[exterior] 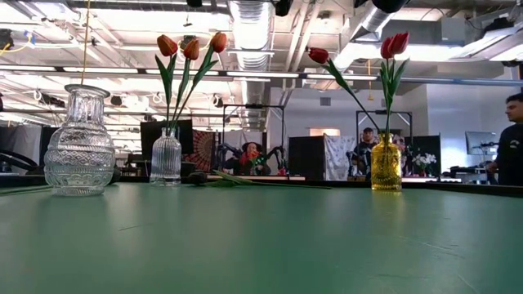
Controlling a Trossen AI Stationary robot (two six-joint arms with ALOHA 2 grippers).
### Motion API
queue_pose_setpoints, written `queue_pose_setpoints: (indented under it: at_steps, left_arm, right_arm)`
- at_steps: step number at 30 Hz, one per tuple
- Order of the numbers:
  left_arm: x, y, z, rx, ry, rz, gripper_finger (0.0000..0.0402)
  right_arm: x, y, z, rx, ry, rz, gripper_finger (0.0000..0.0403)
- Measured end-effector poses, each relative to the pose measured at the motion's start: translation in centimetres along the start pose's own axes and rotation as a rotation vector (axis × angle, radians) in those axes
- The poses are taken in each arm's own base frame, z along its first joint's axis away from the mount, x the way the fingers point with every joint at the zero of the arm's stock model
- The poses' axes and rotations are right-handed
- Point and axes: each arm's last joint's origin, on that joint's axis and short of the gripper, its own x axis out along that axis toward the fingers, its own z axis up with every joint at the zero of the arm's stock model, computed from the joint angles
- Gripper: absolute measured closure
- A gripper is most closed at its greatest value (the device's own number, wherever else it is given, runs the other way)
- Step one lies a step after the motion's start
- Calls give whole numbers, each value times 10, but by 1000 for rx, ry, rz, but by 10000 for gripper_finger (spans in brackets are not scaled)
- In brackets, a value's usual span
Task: Sort flowers into vase by color
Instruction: Put the bottom black flower into the bottom transparent vase
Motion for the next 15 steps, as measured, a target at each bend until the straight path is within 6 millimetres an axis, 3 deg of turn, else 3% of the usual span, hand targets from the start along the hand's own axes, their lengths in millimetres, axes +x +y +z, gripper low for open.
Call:
queue_pose_setpoints:
  at_steps: [11, 15]
  left_arm:
    - [-23, 0, 19, 40, 65, 16, 401]
    - [-39, 0, 29, 34, 112, 26, 401]
  right_arm:
    - [1, -8, 3, -8, 2, 12, 156]
    - [1, -9, 3, -9, 2, 11, 118]
